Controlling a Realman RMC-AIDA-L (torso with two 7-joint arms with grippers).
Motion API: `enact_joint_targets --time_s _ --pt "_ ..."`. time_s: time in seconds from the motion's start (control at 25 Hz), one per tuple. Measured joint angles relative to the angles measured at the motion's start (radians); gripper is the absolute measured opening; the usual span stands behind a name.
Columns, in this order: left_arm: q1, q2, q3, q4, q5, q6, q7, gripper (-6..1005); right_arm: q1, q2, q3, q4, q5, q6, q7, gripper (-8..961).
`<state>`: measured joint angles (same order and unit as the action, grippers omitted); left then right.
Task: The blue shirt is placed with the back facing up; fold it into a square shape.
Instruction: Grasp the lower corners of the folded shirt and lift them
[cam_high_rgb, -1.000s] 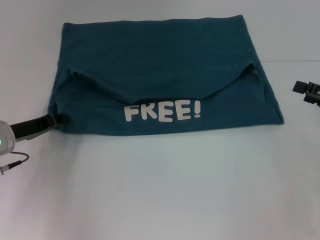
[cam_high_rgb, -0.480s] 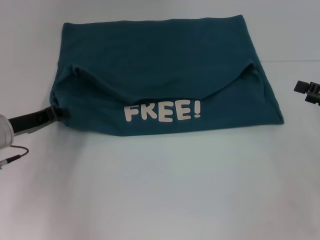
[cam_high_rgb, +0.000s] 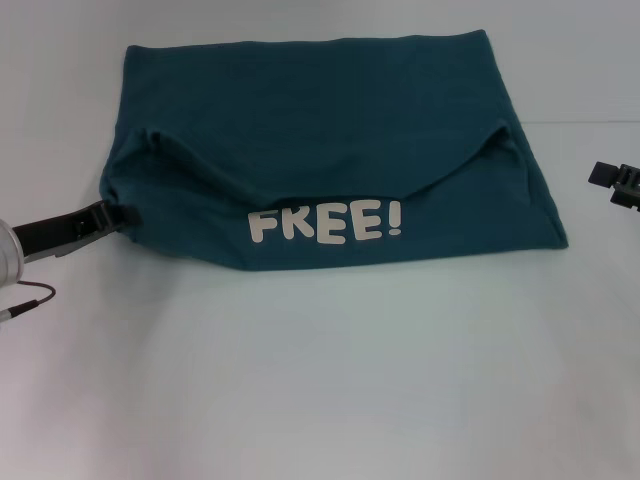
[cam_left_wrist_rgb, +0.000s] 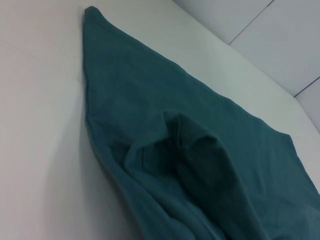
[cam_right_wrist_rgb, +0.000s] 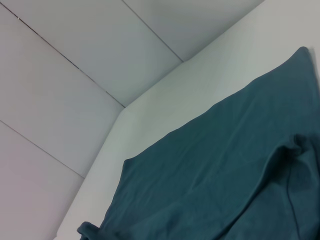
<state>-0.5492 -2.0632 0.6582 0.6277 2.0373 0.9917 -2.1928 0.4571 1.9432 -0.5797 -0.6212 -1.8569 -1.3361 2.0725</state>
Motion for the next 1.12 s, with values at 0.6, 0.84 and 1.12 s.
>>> enact_joint_targets --time_s 0.6,0.84,1.12 --pt "-0.003 0.002 0.0 0.0 0.0 -0.005 -0.002 42 -0.002 0.0 0.0 0.0 -0.001 -0.003 0.0 830" --pt "-0.003 0.002 0.0 0.0 0.0 -0.004 -0.002 42 -0.005 0.0 -0.005 0.0 -0.001 -0.004 0.001 830" --pt "-0.011 0.002 0.002 0.0 0.001 -0.002 -0.004 41 0.039 -0.032 -0.014 -0.01 -0.093 -0.021 0.083 831"
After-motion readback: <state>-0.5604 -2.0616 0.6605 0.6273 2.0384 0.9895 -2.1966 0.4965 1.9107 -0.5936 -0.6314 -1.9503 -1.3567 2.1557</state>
